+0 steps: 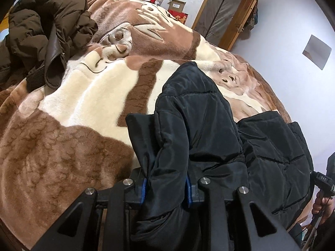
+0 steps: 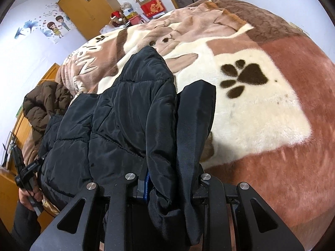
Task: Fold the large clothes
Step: 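Hold the folded edge down with both tools, pressing it onto the bundle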
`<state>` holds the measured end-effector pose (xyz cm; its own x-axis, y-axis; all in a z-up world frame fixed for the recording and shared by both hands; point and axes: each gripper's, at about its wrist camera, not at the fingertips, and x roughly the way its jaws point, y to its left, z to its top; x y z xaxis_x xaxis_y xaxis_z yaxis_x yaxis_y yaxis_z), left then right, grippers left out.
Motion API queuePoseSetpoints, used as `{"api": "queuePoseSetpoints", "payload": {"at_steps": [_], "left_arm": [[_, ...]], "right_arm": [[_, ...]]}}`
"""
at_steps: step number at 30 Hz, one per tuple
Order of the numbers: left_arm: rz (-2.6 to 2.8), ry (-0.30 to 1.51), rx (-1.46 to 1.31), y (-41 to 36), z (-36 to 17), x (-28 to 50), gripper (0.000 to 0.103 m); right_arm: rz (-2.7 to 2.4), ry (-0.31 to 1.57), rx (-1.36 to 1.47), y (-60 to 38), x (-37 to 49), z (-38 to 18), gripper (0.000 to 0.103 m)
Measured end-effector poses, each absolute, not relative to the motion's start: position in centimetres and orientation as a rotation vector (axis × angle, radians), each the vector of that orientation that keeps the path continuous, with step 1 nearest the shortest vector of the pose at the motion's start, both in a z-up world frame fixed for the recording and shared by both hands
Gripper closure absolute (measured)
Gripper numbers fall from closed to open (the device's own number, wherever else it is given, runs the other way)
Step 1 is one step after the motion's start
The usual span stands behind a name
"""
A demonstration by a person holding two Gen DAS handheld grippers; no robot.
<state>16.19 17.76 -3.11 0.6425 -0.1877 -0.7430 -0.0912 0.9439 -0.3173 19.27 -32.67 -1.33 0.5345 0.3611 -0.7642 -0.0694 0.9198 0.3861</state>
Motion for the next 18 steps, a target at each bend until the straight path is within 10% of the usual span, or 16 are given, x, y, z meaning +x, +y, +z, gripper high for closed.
{"api": "queuePoseSetpoints", "payload": {"at_steps": [18], "left_arm": [[0.017, 0.779, -0.306, 24.2, 1.2, 28.3, 0.075]], "right_arm": [[0.333, 0.897, 0.312, -24.9, 32.8, 0.6, 0.077]]}}
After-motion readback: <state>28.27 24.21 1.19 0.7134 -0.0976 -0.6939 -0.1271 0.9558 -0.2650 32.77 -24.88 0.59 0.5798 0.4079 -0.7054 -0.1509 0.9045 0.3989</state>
